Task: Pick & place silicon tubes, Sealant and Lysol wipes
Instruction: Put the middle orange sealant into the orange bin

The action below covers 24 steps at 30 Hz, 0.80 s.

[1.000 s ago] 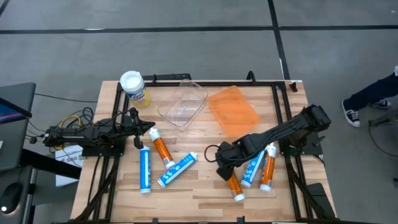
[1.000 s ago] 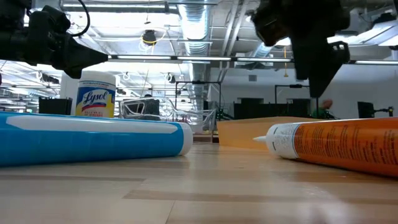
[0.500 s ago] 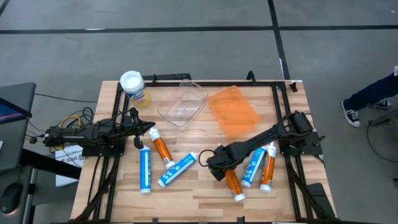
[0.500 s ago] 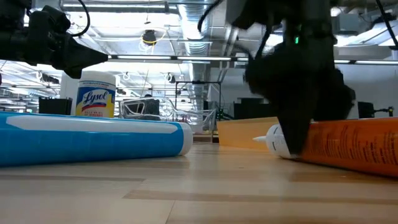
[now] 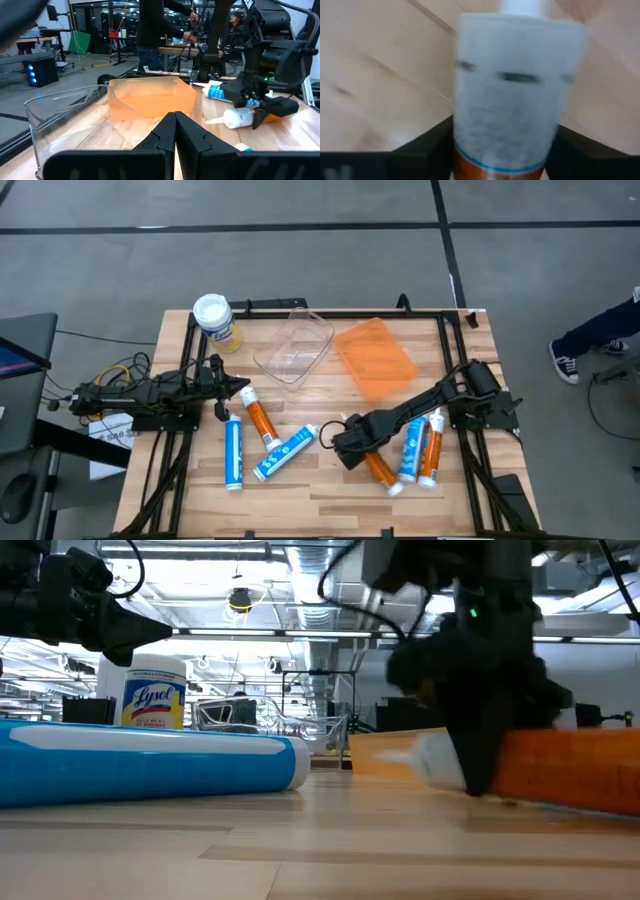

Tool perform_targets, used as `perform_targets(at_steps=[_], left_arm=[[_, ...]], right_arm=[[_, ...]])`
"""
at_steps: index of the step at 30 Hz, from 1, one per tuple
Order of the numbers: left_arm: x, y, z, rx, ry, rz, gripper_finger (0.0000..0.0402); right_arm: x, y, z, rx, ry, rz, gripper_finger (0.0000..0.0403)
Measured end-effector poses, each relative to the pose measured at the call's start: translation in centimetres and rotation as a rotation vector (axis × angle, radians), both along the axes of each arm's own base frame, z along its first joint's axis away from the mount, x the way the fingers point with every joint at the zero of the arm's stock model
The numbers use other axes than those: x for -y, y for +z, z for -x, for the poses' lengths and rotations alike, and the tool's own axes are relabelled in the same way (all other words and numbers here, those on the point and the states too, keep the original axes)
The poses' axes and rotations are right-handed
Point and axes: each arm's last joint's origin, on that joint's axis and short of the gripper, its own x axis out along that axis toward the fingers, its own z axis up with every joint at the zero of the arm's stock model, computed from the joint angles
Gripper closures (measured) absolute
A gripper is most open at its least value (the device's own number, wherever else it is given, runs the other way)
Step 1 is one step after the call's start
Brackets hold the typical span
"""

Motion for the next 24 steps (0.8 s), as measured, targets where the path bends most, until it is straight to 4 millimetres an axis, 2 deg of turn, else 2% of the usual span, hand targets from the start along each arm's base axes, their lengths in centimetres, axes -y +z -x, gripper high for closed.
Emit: perform_targets(at_steps=[2,6,11,15,18,21,24], left_arm=[[0.0,0.0,0.0,0.0,-0.001,0.0,0.0402],[0.0,0.0,0.0,0.0,-0.002,0.0,0.0402],[0.0,0.0,0.0,-0.001,-0.003,0.0,0.0402],[0.0,0.0,0.0,-0.002,-0.003,0.0,0.0402],[0.0,0.0,0.0,-0.002,-0.003,0.001,0.0402],[0.0,0.0,0.0,-0.002,-0.003,0.004,0.0402],[0.0,0.0,0.0,0.007,-0.004,0.037,0.0402]], right_arm=[[0.4,1.7,0.0,0.065,-0.011,0.0,0.0212],[1.0,5.4,-0.1,0.249,-0.034,-0.021,0.0212],[3.2,11.2,1.9,0.431,-0.097,0.036,0.0212],[7.0,14.8,4.7,0.473,-0.177,0.217,0.0212],[10.3,16.6,6.5,0.48,-0.218,0.356,0.0212],[13.7,17.5,7.3,0.475,-0.227,0.466,0.0212],[16.9,17.4,7.5,0.421,-0.216,0.538,0.0212]])
